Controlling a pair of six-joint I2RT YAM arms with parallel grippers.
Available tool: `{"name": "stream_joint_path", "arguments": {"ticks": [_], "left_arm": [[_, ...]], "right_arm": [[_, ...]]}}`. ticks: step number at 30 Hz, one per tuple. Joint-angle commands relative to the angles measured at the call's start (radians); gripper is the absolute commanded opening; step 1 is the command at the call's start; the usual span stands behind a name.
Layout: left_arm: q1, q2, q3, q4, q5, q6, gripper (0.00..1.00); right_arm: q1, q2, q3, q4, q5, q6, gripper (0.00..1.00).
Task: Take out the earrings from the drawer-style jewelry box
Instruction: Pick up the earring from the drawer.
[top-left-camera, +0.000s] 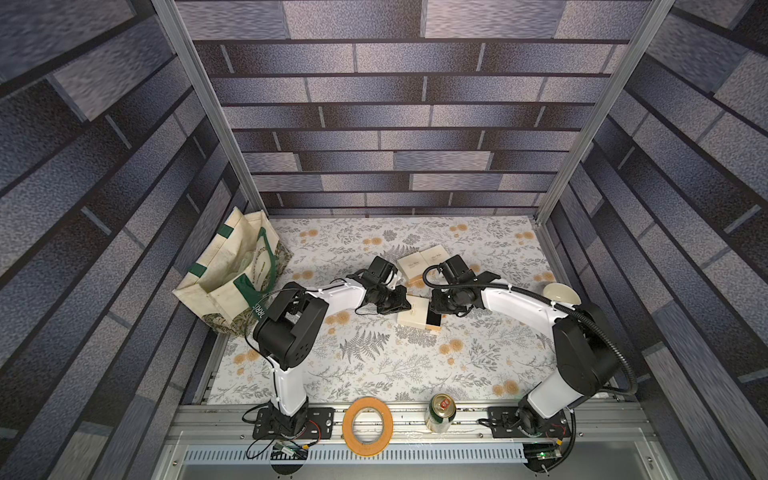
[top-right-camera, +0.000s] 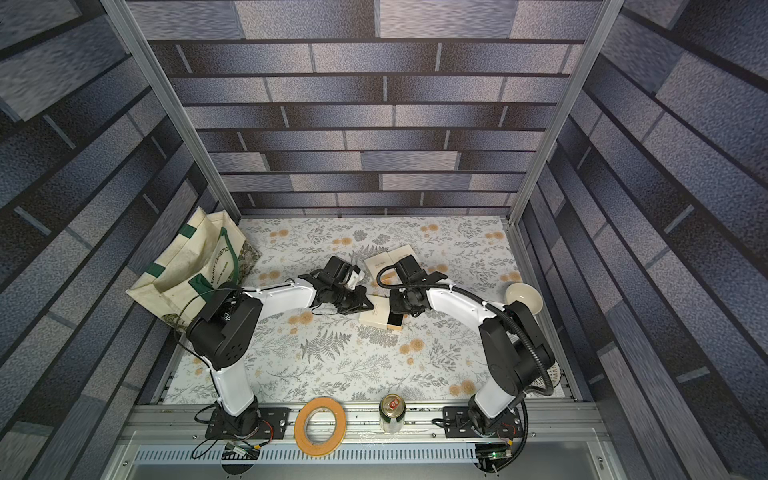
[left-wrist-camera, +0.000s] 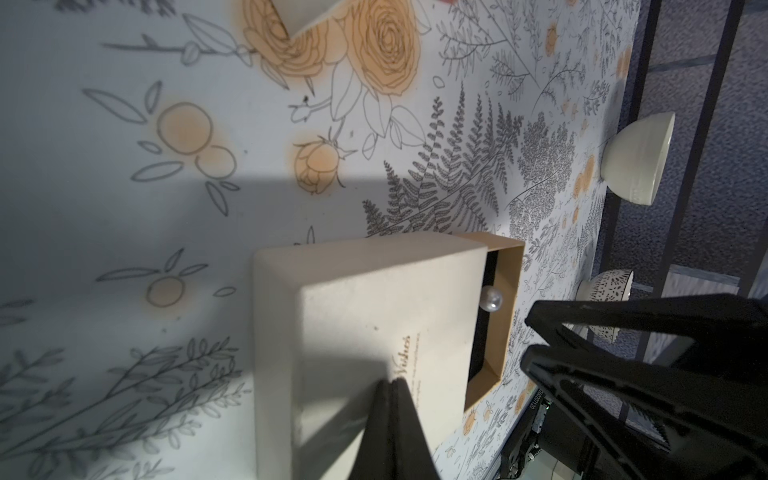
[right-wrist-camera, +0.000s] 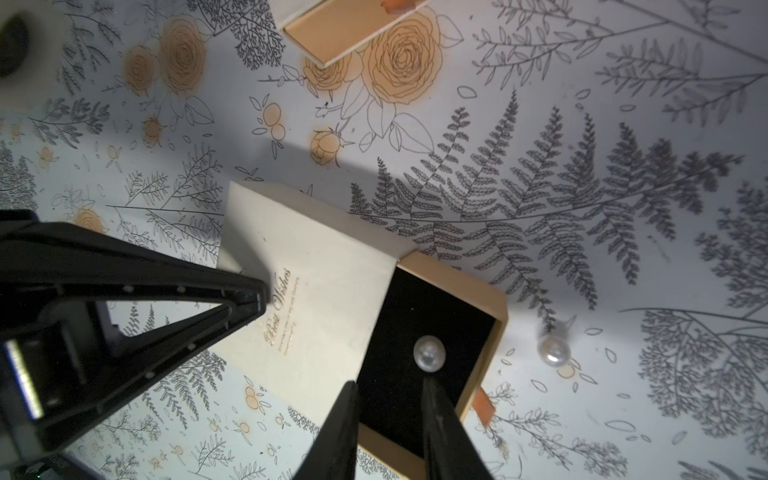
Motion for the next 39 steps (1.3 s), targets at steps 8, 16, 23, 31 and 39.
{"name": "stream_joint_path", "arguments": {"ticks": [8, 16, 23, 31, 39], "left_arm": [[-0.004, 0.059, -0.018, -0.074, -0.088, 0.012, 0.0], [-0.004, 0.061, -0.018, -0.073, -0.086, 0.009, 0.0], [-0.003, 0.059, -0.018, -0.075, -0.085, 0.011, 0.0], [-0.004, 0.058, -0.021, -0.074, -0.085, 0.013, 0.0], [-0.004, 0.058, -0.019, -0.077, -0.083, 0.012, 0.0]], "right_arm": [[0.013, 0.049, 0.061, -0.068, 0.076, 0.028, 0.27], [0.021, 0.058, 0.058, -0.073, 0.067, 0.023, 0.27], [0.033, 0.089, 0.074, -0.085, 0.091, 0.026, 0.26], [0.034, 0.099, 0.078, -0.095, 0.113, 0.026, 0.26], [0.036, 0.115, 0.078, -0.088, 0.115, 0.025, 0.25]]}}
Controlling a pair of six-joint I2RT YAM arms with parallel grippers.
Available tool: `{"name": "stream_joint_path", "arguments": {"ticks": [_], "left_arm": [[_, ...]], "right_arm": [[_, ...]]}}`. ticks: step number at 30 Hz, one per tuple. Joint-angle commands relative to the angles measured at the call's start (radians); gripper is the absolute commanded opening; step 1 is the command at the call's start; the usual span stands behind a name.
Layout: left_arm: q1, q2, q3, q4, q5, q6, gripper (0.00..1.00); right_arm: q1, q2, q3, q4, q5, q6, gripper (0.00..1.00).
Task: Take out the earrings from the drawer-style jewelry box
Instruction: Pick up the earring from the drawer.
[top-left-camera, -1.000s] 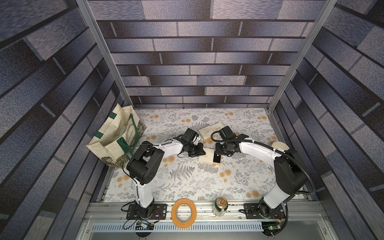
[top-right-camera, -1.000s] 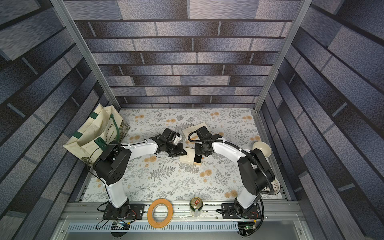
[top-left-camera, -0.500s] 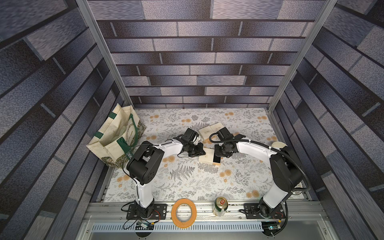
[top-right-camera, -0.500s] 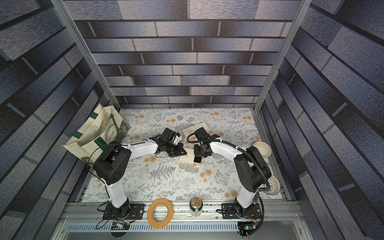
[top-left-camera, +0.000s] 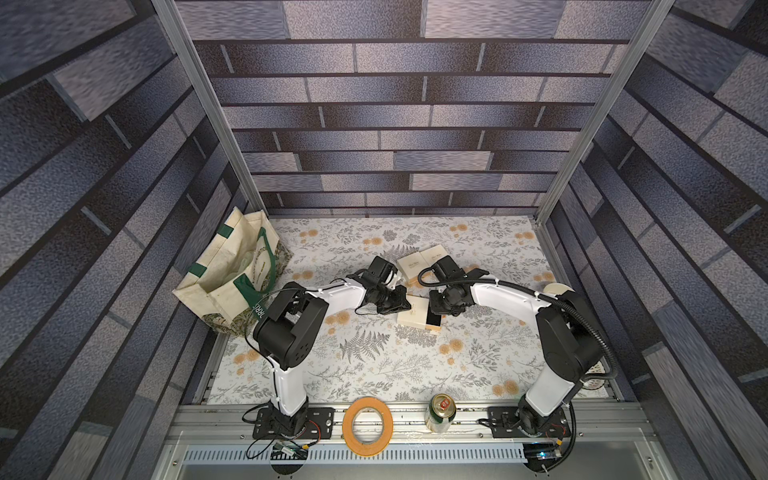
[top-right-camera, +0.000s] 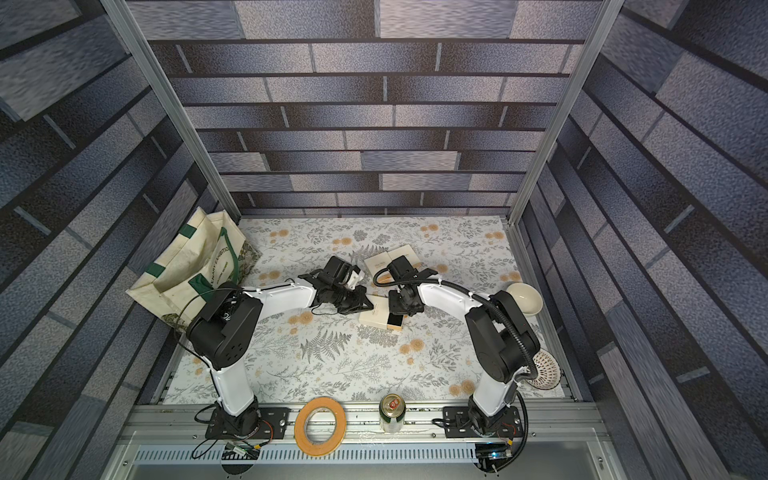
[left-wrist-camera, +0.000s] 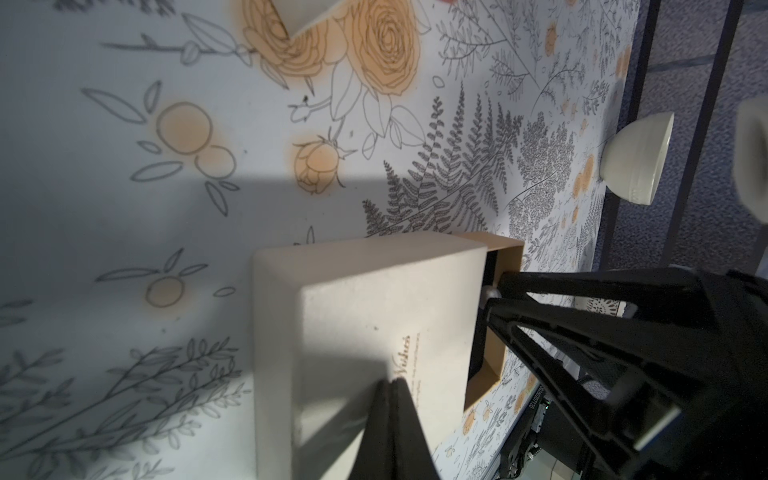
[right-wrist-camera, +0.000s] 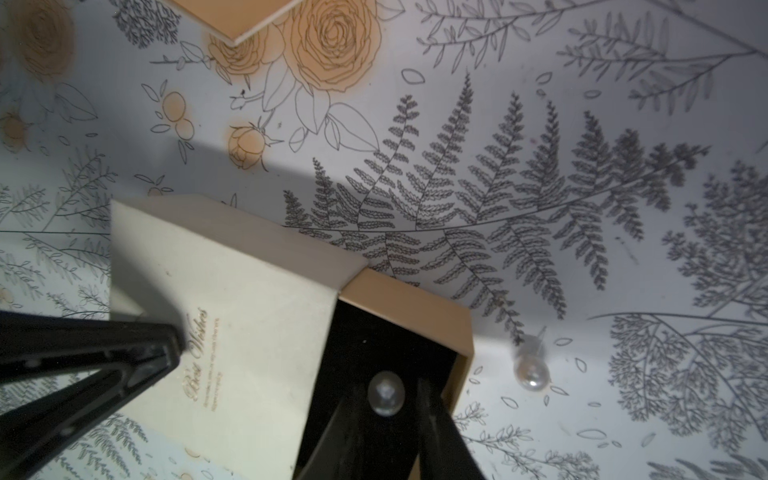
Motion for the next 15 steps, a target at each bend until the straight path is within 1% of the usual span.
{"name": "stream_joint_path", "arguments": {"ticks": [1, 15], "left_arm": [[-0.004, 0.059, -0.019, -0.075, -0.085, 0.012, 0.0], [-0.002, 0.059, -0.023, -0.073, -0.087, 0.012, 0.0]], "right_arm": [[0.008, 0.022, 0.027, -0.027, 0.014, 0.008, 0.25], [0.008, 0.033, 0.028, -0.018, 0.014, 0.005, 0.22]]}}
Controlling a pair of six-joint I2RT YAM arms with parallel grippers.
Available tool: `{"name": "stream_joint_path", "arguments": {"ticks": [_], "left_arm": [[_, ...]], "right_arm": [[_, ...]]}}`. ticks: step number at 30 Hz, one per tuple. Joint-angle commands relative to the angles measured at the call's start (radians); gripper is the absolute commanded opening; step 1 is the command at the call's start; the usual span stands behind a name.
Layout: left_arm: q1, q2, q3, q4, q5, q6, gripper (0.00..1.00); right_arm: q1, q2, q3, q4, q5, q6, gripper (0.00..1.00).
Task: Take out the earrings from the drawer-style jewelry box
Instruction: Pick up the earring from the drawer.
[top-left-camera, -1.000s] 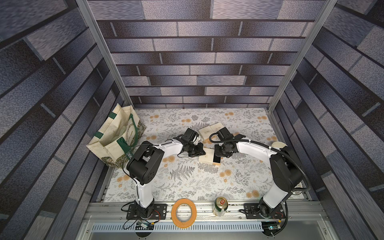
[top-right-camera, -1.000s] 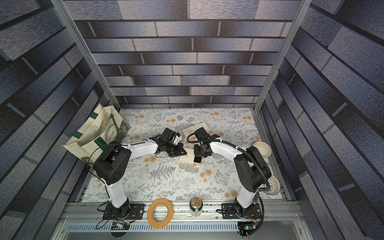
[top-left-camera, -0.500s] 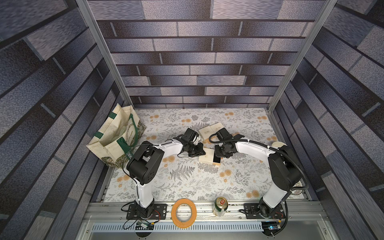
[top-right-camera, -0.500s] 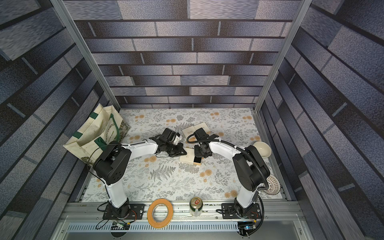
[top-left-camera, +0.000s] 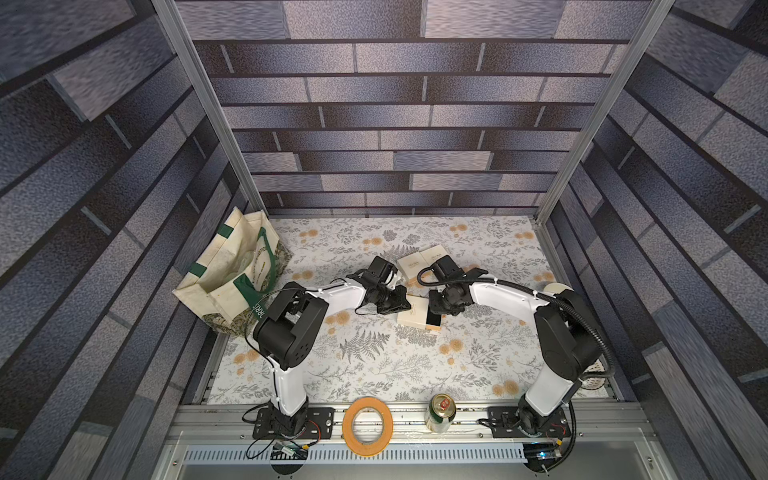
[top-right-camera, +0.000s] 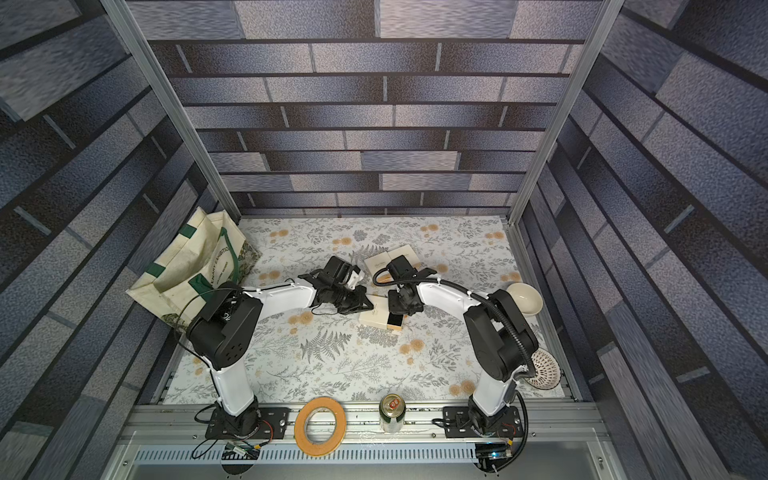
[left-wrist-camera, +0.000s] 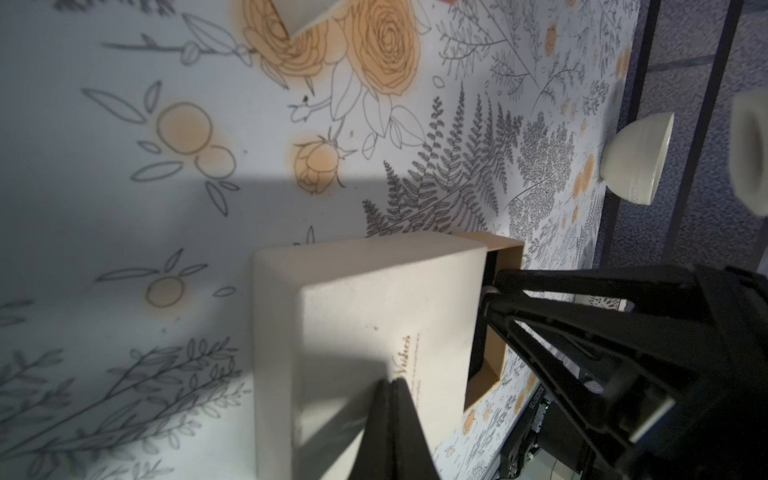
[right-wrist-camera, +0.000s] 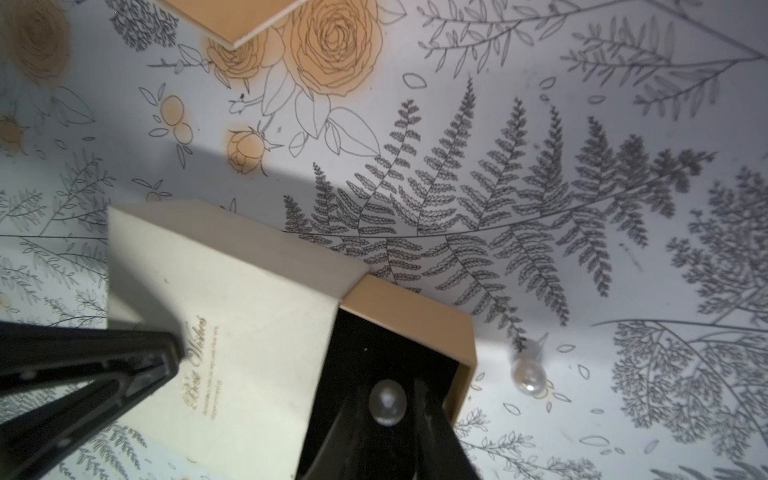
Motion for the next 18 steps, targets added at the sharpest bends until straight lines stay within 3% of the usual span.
{"name": "stream_joint_path", "arguments": {"ticks": [1, 14, 18], "left_arm": [[-0.002, 0.06, -0.023, -0.073, -0.087, 0.012, 0.0], [-0.001, 0.059, -0.029, -0.067, -0.088, 0.01, 0.0], [-0.001, 0.059, -0.03, -0.067, -0.087, 0.009, 0.0]], "right_arm": [[0.008, 0.022, 0.017, -0.016, 0.012, 0.005, 0.22], [0.008, 0.025, 0.023, -0.024, 0.012, 0.0, 0.14], [0.008, 0.023, 0.025, -0.03, 0.006, -0.001, 0.16]]}}
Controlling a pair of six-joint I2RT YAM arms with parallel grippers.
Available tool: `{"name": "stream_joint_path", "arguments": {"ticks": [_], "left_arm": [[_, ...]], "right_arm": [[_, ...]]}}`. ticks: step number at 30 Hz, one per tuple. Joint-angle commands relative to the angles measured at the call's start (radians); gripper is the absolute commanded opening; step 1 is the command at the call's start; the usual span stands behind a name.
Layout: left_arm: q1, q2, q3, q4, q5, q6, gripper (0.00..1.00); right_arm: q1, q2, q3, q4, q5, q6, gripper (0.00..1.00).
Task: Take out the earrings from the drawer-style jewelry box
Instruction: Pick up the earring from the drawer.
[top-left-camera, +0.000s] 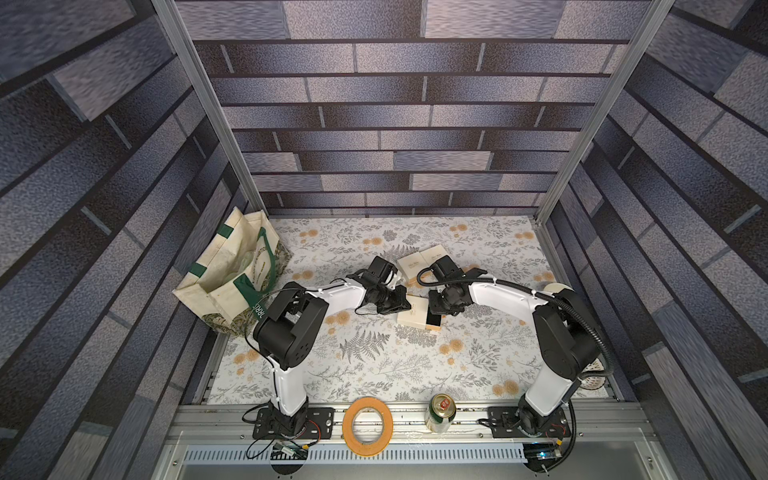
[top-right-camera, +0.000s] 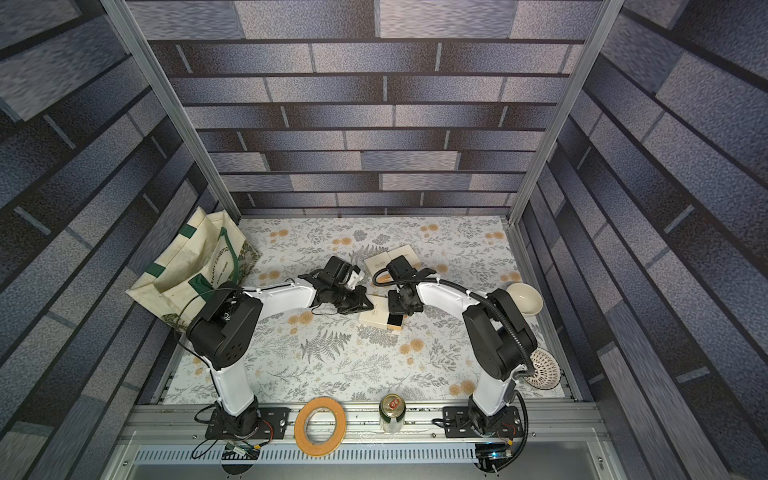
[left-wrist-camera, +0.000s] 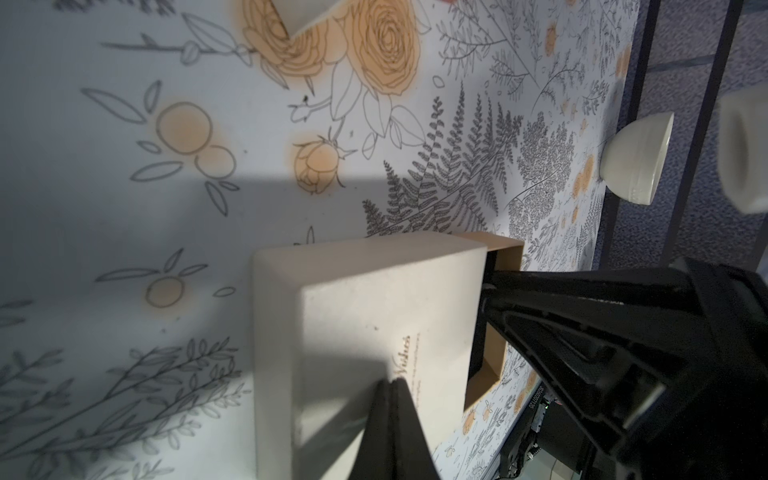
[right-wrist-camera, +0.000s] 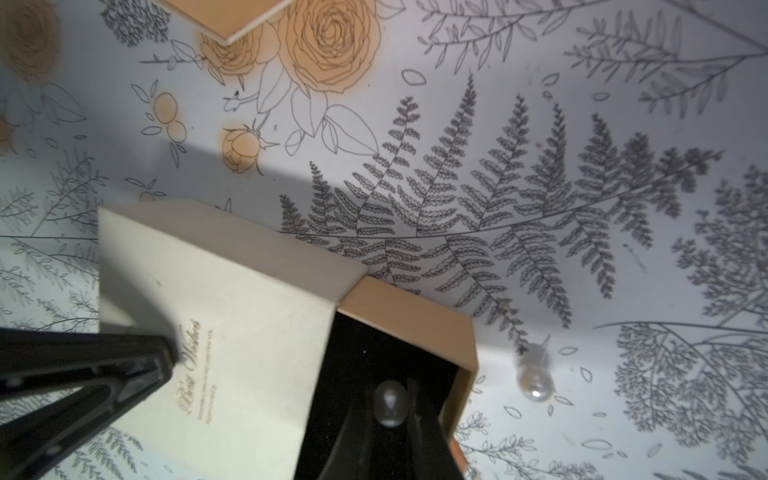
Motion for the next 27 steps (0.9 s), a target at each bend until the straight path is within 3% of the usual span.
{"name": "stream_joint_path", "arguments": {"ticks": [1, 27], "left_arm": [[-0.001, 0.058, -0.03, -0.068, -0.087, 0.01, 0.0], [0.0, 0.055, -0.039, -0.061, -0.087, 0.006, 0.0]], "right_arm": [[0.008, 0.015, 0.024, -0.029, 0.005, -0.001, 0.2], [0.011, 0.025, 0.026, -0.047, 0.006, 0.0, 0.21]]}}
